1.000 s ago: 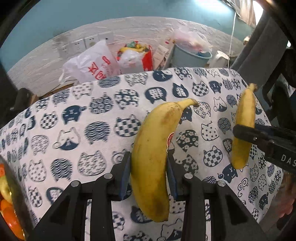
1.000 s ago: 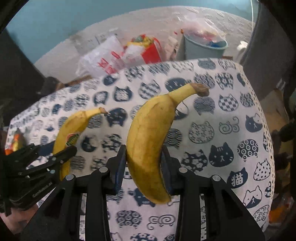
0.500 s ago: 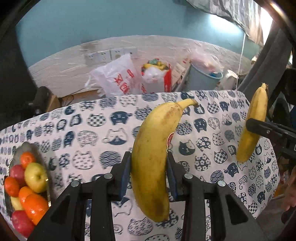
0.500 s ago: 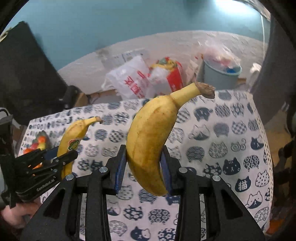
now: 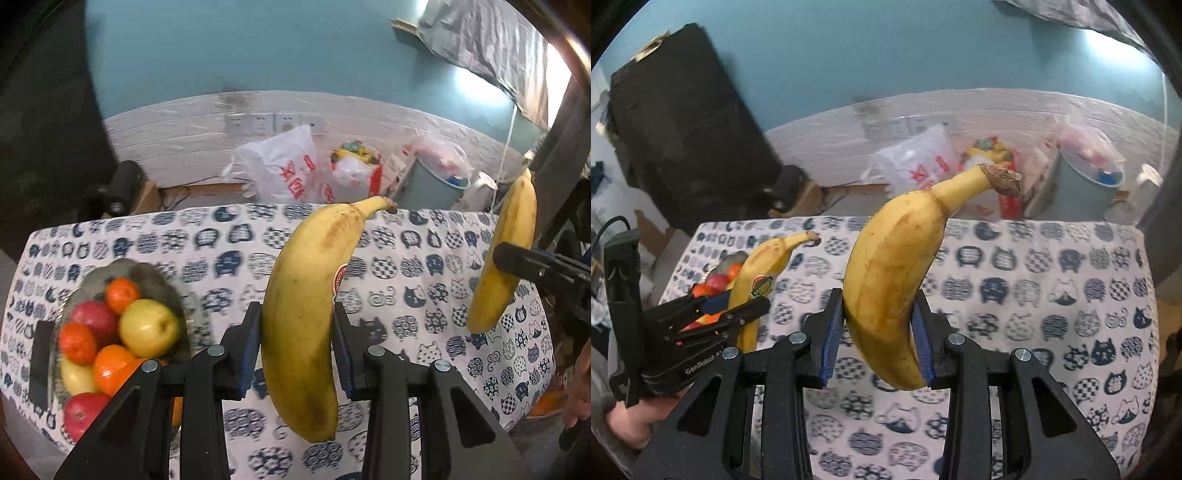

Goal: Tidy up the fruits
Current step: 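Lift and carry the banana with the left tool while the right tool carries its banana to the plate, then lower the banana onto the plate with the left tool while the right tool releases its banana there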

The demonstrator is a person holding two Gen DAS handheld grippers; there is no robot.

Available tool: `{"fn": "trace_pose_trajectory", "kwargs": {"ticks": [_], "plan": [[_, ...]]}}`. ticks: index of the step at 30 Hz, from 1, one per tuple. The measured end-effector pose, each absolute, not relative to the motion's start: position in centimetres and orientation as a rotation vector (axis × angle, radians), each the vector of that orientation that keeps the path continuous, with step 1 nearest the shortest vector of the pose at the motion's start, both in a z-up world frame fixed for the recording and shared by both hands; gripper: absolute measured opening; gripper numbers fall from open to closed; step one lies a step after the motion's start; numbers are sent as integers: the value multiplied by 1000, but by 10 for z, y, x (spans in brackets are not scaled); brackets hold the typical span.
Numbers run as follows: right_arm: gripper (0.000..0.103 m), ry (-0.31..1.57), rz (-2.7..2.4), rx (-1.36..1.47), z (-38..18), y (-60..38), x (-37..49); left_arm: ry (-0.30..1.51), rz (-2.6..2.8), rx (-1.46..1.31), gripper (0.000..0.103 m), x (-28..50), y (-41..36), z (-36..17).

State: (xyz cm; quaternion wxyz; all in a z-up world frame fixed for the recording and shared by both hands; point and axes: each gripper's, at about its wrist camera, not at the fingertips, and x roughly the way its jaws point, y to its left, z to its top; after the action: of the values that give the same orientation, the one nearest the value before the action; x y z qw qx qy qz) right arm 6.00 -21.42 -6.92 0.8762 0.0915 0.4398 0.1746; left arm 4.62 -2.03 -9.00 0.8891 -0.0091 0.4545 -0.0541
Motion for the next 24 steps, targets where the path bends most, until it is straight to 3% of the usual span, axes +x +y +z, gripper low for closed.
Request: {"fn": "trace_pose_trajectory", "kwargs": {"ticks": [24], "plan": [[34, 952, 611, 89, -64, -68, 64, 988, 121, -178, 37, 21, 112, -105]]}}
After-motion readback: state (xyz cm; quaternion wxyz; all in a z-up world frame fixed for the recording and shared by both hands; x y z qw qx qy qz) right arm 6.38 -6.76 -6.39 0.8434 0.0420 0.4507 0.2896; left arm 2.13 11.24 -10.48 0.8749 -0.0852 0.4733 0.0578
